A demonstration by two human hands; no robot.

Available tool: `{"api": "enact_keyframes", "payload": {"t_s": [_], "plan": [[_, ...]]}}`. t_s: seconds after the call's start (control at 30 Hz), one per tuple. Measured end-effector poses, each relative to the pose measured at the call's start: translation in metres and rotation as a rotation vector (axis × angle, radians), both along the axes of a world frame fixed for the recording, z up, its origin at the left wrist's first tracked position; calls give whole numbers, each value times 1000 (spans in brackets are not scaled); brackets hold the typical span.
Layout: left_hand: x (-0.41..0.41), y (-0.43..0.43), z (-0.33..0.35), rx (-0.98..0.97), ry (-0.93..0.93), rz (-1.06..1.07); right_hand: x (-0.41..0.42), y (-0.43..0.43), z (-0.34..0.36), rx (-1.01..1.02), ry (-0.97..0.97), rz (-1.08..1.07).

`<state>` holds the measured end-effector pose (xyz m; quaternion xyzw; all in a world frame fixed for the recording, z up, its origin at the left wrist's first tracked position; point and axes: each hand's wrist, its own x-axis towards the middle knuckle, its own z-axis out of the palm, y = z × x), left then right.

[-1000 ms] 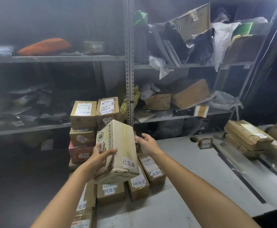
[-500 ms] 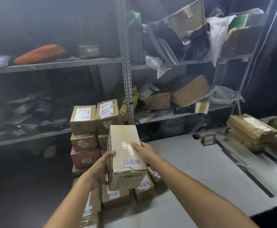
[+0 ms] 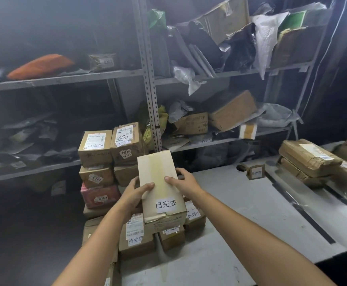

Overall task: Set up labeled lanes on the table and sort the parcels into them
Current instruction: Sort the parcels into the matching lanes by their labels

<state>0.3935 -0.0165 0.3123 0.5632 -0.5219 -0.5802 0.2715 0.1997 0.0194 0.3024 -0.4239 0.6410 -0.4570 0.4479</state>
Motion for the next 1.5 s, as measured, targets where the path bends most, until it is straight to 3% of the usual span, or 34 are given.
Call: {"api": "enact_keyframes", "payload": {"t_s": [0.3, 0.63, 1.13, 1.5], "plan": [[-73, 21, 6, 7, -29, -70, -75, 40, -1, 24, -24, -71], [-209, 58, 4, 23, -39, -259, -200, 107, -7, 25, -11, -213], [-466, 79, -9, 64, 34, -777, -394, 204, 10, 112, 4, -707], [-628, 145, 6, 67, 68, -1040, -510, 297, 24, 91, -24, -971]]}}
